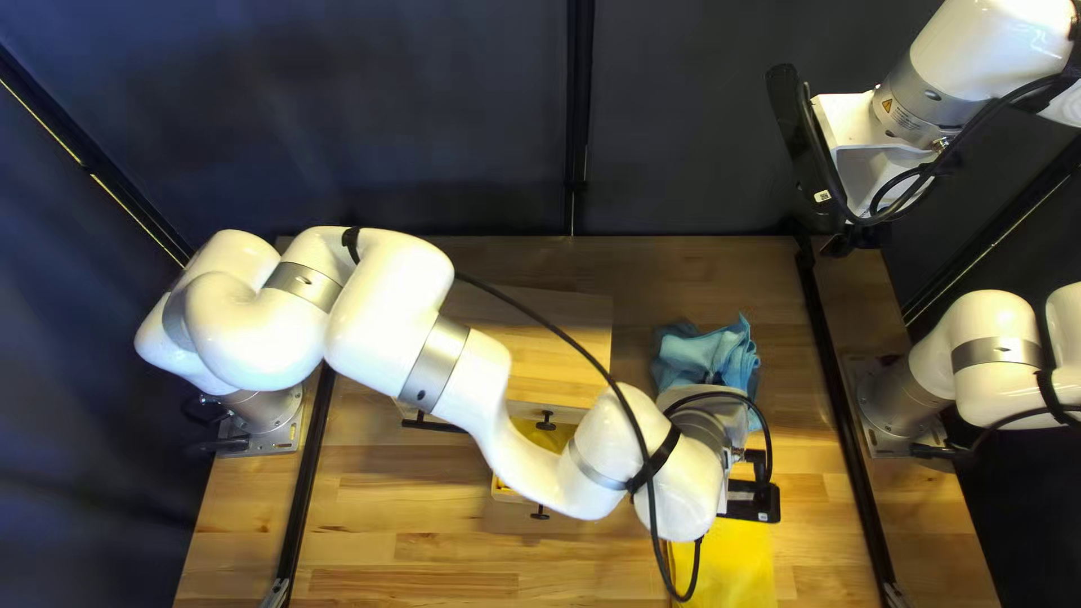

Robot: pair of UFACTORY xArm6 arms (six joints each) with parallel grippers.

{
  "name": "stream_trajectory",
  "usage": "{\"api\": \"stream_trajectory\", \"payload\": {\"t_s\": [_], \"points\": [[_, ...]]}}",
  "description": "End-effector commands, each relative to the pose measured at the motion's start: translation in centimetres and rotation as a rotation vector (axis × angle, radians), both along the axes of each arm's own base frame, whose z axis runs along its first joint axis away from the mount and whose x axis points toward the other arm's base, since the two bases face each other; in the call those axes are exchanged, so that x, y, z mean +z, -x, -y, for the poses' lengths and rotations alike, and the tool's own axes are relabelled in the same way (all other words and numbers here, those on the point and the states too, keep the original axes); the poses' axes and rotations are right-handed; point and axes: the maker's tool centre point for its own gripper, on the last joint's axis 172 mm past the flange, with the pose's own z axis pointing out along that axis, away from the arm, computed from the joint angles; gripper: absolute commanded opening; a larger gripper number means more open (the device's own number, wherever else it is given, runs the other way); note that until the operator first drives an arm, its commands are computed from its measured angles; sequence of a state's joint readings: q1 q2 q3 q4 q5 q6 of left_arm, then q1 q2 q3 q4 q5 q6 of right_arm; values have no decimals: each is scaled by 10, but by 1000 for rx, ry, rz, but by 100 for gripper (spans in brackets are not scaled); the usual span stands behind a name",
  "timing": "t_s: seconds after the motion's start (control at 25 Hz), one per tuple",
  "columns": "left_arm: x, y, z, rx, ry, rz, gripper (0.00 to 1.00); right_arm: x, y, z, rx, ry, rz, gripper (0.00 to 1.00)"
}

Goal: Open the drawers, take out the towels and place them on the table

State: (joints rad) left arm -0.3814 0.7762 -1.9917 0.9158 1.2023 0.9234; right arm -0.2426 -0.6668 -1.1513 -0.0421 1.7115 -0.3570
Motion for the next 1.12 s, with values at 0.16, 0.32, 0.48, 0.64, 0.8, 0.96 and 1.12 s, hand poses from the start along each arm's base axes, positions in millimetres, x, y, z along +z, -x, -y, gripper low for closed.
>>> {"api": "stream_trajectory", "payload": {"t_s": [0.16, 0.32, 0.48, 0.64, 0.8, 0.96, 1.12], "points": [[-19, -8, -9, 16, 28, -11, 0, 0, 0, 0, 0, 0, 0, 100], [-32, -12, -11, 23, 48, -34, 0, 0, 0, 0, 0, 0, 0, 100], [-43, -15, -12, 25, 66, -53, 0, 0, 0, 0, 0, 0, 0, 100], [-53, -17, -14, 19, 84, -71, 0, 0, 0, 0, 0, 0, 0, 100], [-68, -20, -14, 10, 101, -100, 0, 0, 0, 0, 0, 0, 0, 100], [-78, -20, -17, 8, 113, -129, 0, 0, 0, 0, 0, 0, 0, 100], [-92, -19, -19, -2, 139, -167, 1, 0, 0, 0, 0, 0, 0, 100]]}}
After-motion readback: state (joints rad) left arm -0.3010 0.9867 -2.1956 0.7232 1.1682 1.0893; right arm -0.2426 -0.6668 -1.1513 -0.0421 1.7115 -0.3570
